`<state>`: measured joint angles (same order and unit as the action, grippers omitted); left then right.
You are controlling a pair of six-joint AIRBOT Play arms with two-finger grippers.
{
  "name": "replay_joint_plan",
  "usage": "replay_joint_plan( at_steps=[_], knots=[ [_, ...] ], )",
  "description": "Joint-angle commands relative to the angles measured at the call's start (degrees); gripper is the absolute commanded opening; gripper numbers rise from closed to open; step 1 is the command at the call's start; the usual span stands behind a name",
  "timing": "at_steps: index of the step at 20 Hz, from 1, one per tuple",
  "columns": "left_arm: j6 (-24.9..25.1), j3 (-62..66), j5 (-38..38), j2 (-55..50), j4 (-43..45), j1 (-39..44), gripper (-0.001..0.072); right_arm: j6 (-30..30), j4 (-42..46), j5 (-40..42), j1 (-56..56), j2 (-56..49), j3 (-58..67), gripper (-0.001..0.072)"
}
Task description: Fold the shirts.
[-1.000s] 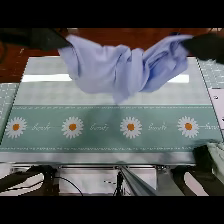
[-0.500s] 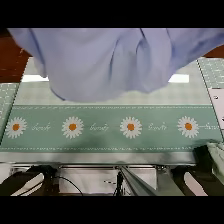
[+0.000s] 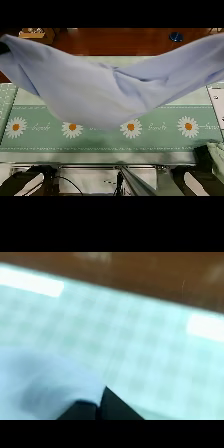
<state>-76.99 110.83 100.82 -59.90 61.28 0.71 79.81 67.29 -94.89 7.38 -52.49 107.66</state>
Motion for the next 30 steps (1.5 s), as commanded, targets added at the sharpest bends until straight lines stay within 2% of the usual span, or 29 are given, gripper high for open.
replay_joint_plan(
  at_steps=[1,5,8,11,13,16,18,20,21,23,24,27,28,30],
  knots=[
    [-0.2,-7.4,1.3,-1.0,0.5,0.0,0.0022,1.0,1.0,-11.2,-0.1,-5.2,0.0,0.0028],
    [3.7,-19.0,-6.5,-5.4,0.5,0.0,0.0022,0.8,10.1,-8.3,-5.2,-15.8,-4.3,0.0028],
    [8.6,-23.0,-13.1,-12.5,1.2,0.0,0.0022,-1.9,14.1,-1.7,-8.1,-26.9,-5.4,0.0028],
    [13.5,-23.0,-20.6,-20.7,1.8,0.0,0.0023,-2.6,14.3,9.6,-8.2,-35.8,-5.4,0.0028],
    [14.8,-23.0,-26.2,-25.5,1.8,0.0,0.0023,-2.5,13.8,15.0,-8.2,-39.9,-5.4,0.0028],
    [14.8,-23.0,-32.7,-31.8,1.8,0.0,0.0024,-2.5,11.5,18.7,-8.2,-44.1,-5.4,0.0028],
    [14.4,-23.0,-34.2,-35.5,1.6,0.0,0.0024,-2.5,10.0,19.8,-8.2,-46.2,-5.4,0.0028],
    [10.8,-23.0,-33.0,-38.6,1.5,0.0,0.0030,-2.5,9.5,19.6,-8.2,-47.6,-5.4,0.0028],
    [9.5,-22.9,-31.5,-39.3,1.6,0.0,0.0091,-2.5,9.5,19.6,-8.2,-48.0,-5.4,0.0028],
    [8.0,-21.5,-26.6,-39.3,1.6,-0.5,0.0395,-2.5,9.2,19.3,-8.2,-47.8,-5.3,0.0028],
    [6.8,-19.6,-22.2,-39.2,1.9,-1.4,0.0440,-2.5,9.1,18.6,-8.2,-47.6,-5.4,0.0028],
    [-2.2,-15.6,-8.0,-36.8,1.7,-5.5,0.0439,-2.7,9.3,16.3,-8.2,-47.4,-5.3,0.0028],
    [-3.8,-16.3,-5.9,-34.9,1.7,-6.6,0.0439,-2.8,9.4,15.8,-8.2,-47.3,-5.3,0.0028],
    [-4.2,-20.2,-4.9,-29.2,1.7,-7.4,0.0439,-3.0,9.6,14.9,-8.2,-47.3,-5.4,0.0028]
  ],
)
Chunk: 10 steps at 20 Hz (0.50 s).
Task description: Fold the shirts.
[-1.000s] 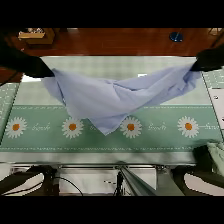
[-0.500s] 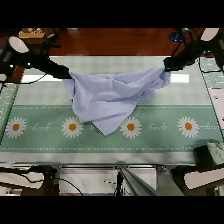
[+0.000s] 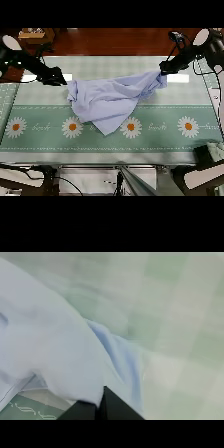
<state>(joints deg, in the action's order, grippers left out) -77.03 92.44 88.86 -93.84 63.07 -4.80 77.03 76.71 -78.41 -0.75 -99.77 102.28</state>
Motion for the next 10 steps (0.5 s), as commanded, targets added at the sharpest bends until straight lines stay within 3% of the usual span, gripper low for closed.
replay_joint_plan(
  at_steps=[1,3,6,10],
  knots=[
    [-4.1,-5.4,7.1,8.2,-0.1,-1.7,0.0440,-0.4,0.2,-1.7,0.0,0.0,0.0,0.0028],
    [-4.1,-15.0,6.2,14.8,-0.6,-1.1,0.0447,-0.4,0.2,-1.4,0.0,-0.1,0.0,0.0028],
    [-4.0,-32.7,2.8,22.8,-9.4,0.7,0.0607,-0.4,0.2,-1.2,0.0,-0.1,0.0,0.0028],
    [-4.1,-49.5,-6.6,24.0,-18.8,7.2,0.0616,-0.4,0.1,-1.4,0.0,-0.1,0.0,0.0028]
  ],
)
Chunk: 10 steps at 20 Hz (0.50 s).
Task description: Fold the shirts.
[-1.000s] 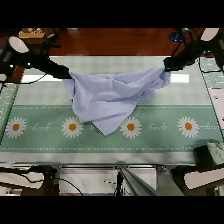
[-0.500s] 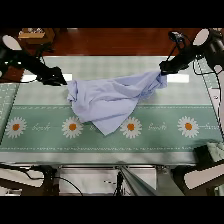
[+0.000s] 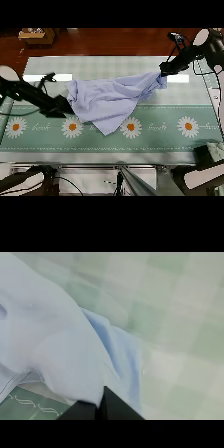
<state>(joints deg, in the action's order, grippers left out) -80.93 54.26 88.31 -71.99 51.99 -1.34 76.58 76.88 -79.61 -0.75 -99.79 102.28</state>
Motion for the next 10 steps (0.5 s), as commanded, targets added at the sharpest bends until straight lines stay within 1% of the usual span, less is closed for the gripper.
replay_joint_plan(
  at_steps=[1,3,6,10],
  knots=[
    [-0.2,-13.3,-8.5,1.6,-9.0,6.0,0.0616,0.0,0.0,-0.3,0.0,0.0,0.0,0.0028],
    [-0.2,-14.4,-13.0,-0.6,-10.8,10.8,0.0616,0.0,0.0,-0.4,0.0,0.0,0.0,0.0028],
    [-0.2,-14.4,-19.5,-4.7,-15.0,15.9,0.0616,0.0,0.0,-0.3,0.0,0.0,0.0,0.0028],
    [0.4,-14.2,-24.6,-11.3,-18.6,18.5,0.0615,0.0,0.0,-0.3,0.0,0.0,0.0,0.0028]
  ],
)
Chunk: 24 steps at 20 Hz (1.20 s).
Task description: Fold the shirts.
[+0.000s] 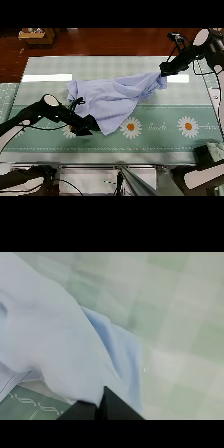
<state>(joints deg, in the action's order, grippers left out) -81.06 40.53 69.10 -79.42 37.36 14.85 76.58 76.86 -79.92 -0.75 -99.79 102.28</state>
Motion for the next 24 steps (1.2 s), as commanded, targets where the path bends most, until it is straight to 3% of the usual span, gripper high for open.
replay_joint_plan(
  at_steps=[1,6,9,10,13,14,15,19,24],
  knots=[
    [1.9,-0.5,-6.7,-5.1,-6.5,2.3,0.0612,0.0,0.0,0.0,0.0,0.0,0.0,0.0028],
    [2.2,3.6,-10.7,-8.9,-8.9,2.3,0.0600,0.0,0.0,-0.2,0.0,0.0,0.0,0.0028],
    [-1.0,6.6,-10.4,-11.5,-8.9,2.3,0.0583,0.0,0.0,-0.3,0.0,0.0,0.0,0.0028],
    [-1.3,7.4,-9.9,-12.4,-8.9,2.3,0.0454,0.0,0.0,-0.3,0.0,0.0,0.0,0.0028],
    [-1.5,8.4,-7.4,-13.6,-7.7,1.5,0.0209,0.0,0.0,-0.8,0.0,0.0,0.0,0.0028],
    [0.8,8.4,-5.9,-13.6,-8.1,1.0,0.0071,0.0,0.0,-1.2,0.0,0.0,0.0,0.0028],
    [4.5,8.9,-3.3,-13.4,-8.8,0.5,0.0025,0.0,0.0,-1.5,0.0,0.0,0.0,0.0028],
    [13.8,13.7,10.6,-8.0,-12.6,-1.1,0.0023,0.0,0.1,-1.6,0.0,2.0,0.0,0.0028],
    [12.7,28.7,11.5,12.0,-14.7,-7.5,0.0023,0.0,0.1,0.0,0.0,11.8,0.0,0.0028]
  ],
)
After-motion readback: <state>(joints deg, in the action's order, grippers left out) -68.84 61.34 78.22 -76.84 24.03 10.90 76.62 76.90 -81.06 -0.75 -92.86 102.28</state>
